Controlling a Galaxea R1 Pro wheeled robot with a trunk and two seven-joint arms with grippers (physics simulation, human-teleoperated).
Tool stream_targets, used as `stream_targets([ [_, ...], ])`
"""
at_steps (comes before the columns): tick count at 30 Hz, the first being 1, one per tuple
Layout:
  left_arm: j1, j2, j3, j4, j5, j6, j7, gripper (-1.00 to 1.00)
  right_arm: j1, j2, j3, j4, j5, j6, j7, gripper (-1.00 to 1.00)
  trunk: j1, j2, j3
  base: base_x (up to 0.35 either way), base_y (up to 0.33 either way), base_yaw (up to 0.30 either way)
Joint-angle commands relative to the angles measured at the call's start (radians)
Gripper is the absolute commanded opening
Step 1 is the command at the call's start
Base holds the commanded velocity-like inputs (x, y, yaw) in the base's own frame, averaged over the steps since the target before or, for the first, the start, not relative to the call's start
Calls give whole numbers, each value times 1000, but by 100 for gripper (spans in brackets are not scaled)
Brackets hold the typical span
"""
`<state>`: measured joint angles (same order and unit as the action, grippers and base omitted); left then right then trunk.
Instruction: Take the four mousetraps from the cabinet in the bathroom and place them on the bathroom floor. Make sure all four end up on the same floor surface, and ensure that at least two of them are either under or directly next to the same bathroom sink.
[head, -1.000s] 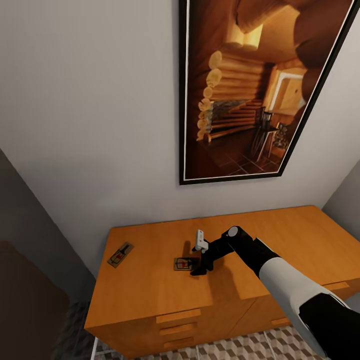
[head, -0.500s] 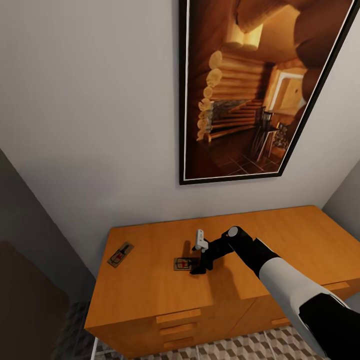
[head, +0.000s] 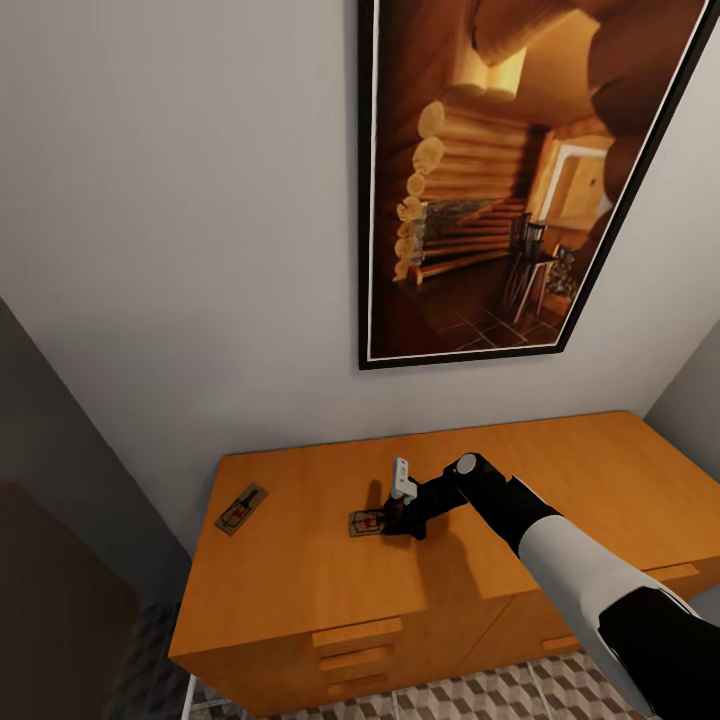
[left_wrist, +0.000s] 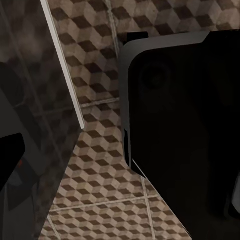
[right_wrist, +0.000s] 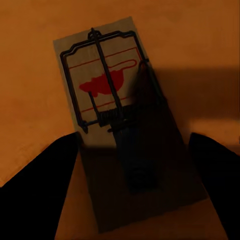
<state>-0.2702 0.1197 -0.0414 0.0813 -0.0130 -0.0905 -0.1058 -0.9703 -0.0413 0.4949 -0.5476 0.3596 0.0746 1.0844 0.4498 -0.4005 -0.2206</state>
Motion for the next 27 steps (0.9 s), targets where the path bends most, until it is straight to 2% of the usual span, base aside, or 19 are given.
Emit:
stream_targets([
  [1,0,0,0,0,0,0,0,100,1,0,4,26,7,2,1,-100,0,0,0,0,0,0],
  [27,0,0,0,0,0,0,0,100,1,9,2,9,9,11,8,-100,0,0,0,0,0,0],
])
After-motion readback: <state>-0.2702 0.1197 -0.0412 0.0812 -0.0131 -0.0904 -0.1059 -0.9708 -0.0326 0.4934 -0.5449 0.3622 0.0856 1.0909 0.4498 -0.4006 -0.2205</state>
